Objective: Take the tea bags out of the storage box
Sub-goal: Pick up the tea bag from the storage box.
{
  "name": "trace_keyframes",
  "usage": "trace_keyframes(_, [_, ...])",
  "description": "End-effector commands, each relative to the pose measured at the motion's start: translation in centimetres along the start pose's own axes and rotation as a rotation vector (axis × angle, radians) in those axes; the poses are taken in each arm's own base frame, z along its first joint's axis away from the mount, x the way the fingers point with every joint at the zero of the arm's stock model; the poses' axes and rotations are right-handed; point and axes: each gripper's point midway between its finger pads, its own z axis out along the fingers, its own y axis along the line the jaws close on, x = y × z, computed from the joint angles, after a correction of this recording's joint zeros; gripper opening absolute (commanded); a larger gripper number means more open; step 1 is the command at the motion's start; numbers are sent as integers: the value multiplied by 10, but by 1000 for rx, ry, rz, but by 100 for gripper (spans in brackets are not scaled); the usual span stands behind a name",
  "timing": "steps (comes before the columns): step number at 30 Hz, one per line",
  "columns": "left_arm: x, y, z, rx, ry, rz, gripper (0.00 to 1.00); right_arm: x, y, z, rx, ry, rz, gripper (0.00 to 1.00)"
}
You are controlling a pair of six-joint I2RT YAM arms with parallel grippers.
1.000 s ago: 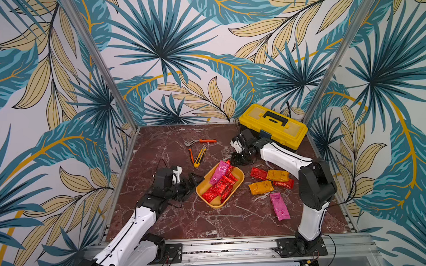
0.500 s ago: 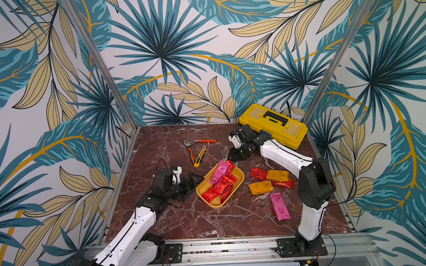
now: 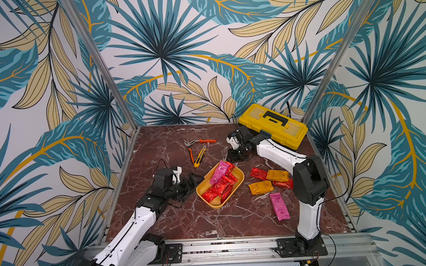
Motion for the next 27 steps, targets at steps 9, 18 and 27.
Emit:
trace_keyframes(9, [-3, -7, -4, 19, -10, 4, 100, 9, 0, 14, -20, 47, -15, 26])
trace_keyframes(18, [-3, -7, -4, 18, -11, 1, 100, 11, -2, 17, -15, 55, -13, 24])
trace_keyframes(27, [-2, -8, -5, 21, -11, 0, 100, 9, 0, 13, -22, 46, -9, 3])
